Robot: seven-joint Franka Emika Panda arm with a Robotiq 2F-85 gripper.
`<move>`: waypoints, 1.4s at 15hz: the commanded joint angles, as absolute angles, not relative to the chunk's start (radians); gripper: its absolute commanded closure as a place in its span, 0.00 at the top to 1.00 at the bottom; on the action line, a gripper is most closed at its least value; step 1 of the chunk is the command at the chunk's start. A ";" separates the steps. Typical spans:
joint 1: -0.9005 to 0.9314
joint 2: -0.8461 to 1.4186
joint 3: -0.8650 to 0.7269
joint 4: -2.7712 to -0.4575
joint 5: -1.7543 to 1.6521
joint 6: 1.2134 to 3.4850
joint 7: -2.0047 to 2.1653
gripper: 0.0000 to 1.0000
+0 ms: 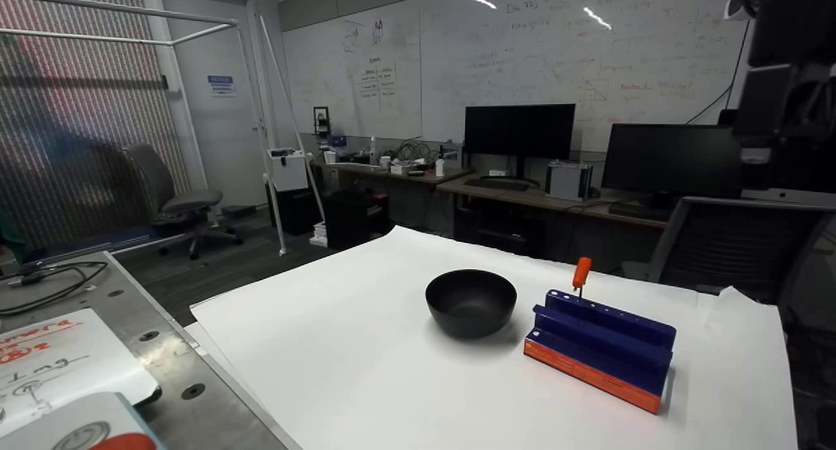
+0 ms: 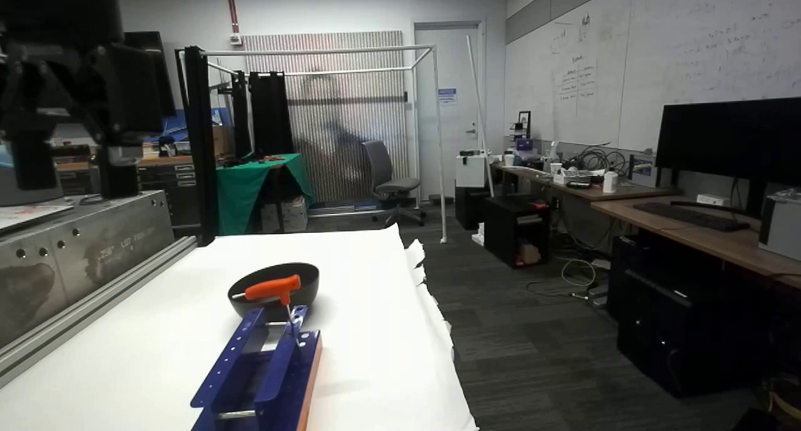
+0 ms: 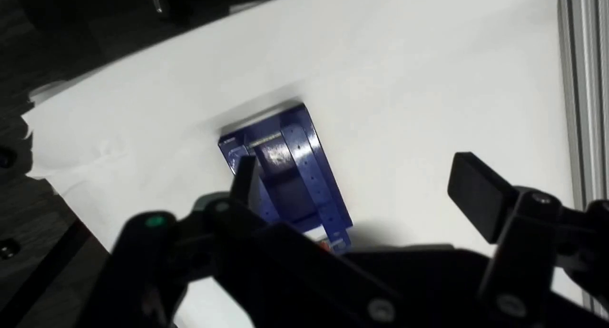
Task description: Put the metal object with the orange handle in the black bowl
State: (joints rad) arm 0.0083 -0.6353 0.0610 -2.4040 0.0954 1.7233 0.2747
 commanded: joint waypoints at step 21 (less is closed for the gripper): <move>-0.027 0.097 0.007 -2.109 -0.183 2.123 1.184 0.42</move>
State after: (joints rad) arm -0.0629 0.0996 0.0273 -2.1230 -0.1931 2.1301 1.1551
